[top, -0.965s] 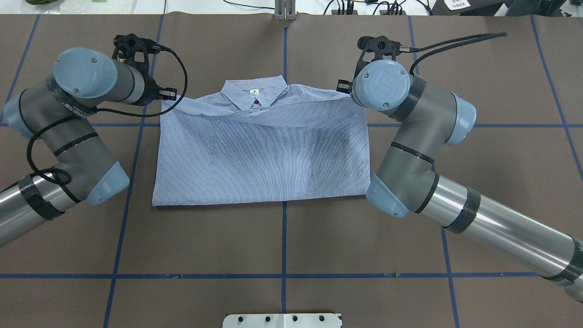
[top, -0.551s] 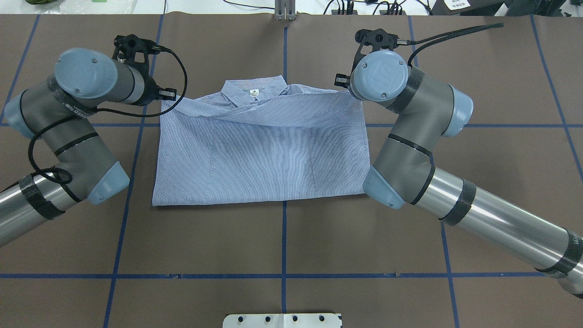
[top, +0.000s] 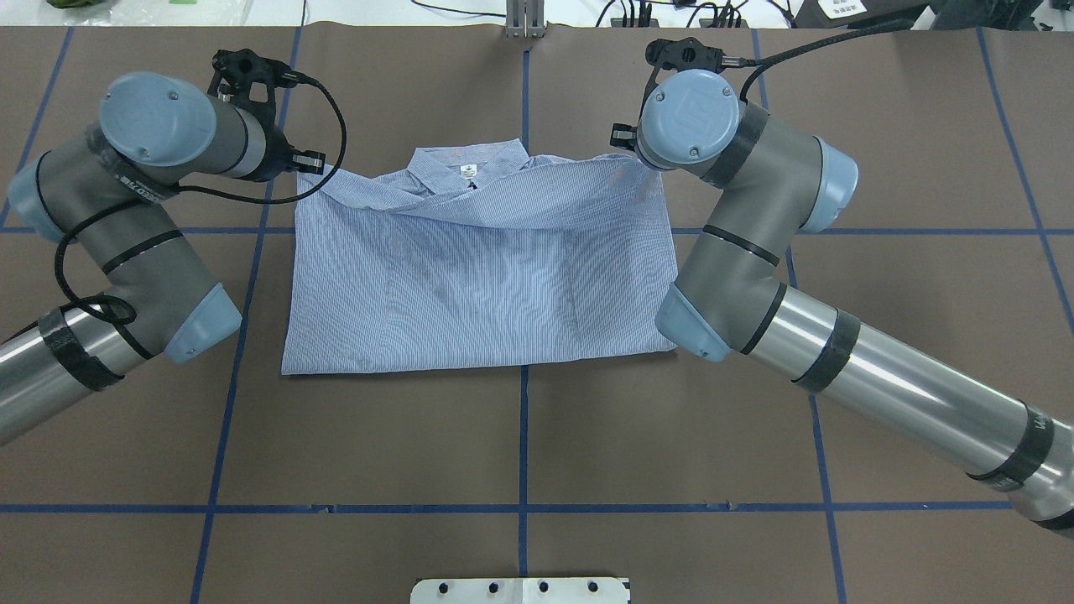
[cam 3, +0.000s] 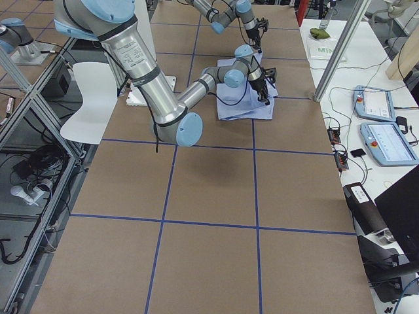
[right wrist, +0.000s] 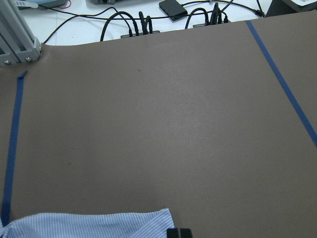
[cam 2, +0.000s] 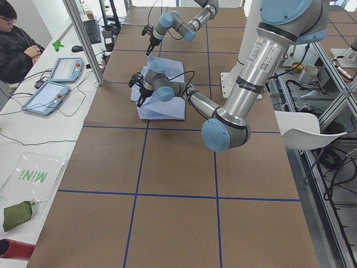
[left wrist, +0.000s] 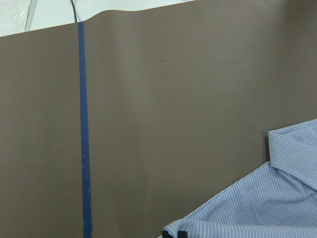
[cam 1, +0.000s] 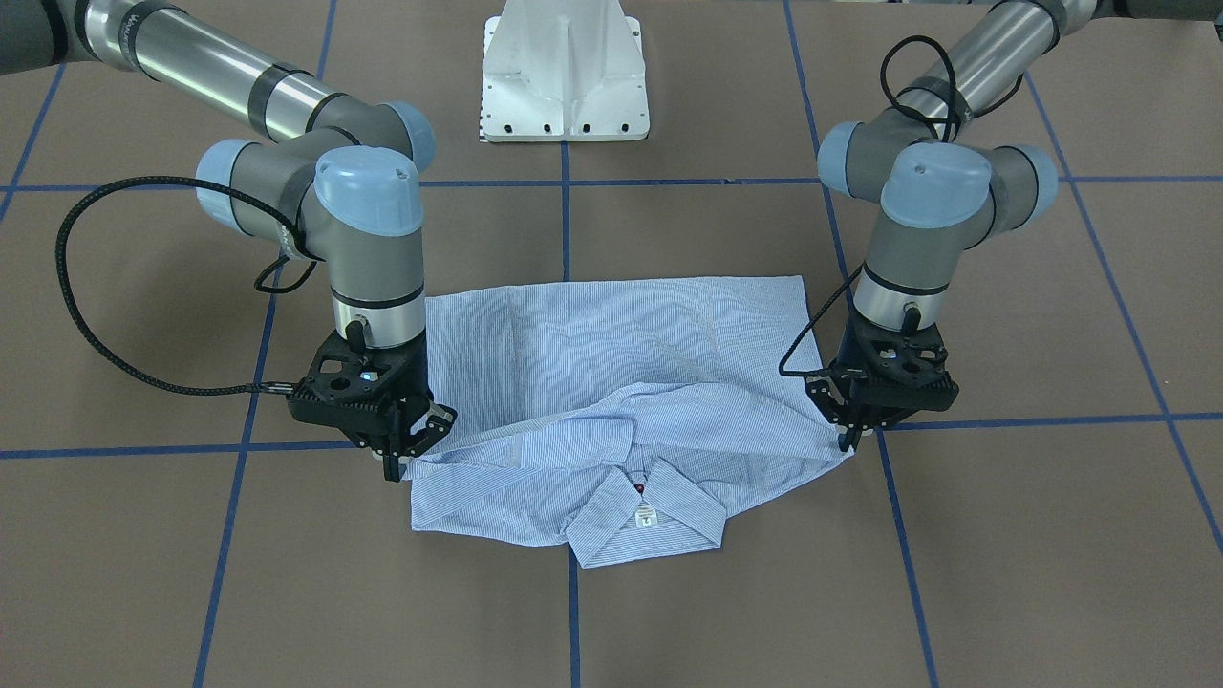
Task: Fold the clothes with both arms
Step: 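Release the hem and raise both grippers above the folded shirt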
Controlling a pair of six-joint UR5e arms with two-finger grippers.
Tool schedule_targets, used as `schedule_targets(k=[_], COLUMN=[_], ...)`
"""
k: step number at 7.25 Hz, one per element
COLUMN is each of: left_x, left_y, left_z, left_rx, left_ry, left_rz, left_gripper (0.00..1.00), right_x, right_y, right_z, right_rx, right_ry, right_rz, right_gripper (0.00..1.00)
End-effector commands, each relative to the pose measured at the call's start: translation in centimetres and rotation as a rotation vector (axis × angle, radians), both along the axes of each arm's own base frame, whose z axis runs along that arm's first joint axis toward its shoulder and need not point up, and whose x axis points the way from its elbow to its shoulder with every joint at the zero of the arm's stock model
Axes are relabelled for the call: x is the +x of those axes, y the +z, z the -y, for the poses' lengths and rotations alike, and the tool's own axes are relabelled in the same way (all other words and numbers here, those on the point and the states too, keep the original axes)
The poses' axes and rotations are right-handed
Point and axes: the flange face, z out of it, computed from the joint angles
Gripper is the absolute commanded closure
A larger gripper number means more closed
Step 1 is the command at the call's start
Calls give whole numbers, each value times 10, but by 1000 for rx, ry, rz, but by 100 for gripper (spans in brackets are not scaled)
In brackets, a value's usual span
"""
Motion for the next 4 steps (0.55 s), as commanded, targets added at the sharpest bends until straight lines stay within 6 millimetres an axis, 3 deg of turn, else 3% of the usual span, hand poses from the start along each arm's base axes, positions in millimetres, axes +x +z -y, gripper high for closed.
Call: schedule_targets(k=[1, 2, 3, 4], left_x=[5, 7, 7, 0], left_y=[5, 9, 11, 11], left_z=[6, 8, 9, 13], left_rx=[-11, -16, -17, 17], left_ry=[0, 1, 2, 27], left_rz=[12, 18, 20, 48], left_gripper=[100, 100, 100, 100], right_x=[-2, -4, -4, 1], right_y=[2, 13, 15, 16], right_z=[17, 24, 27, 30], right_rx=[-11, 0, 5, -7], right_ry=[-18, -31, -34, -42], right_rz=[3, -2, 15, 24], right_gripper=[100, 100, 84, 51])
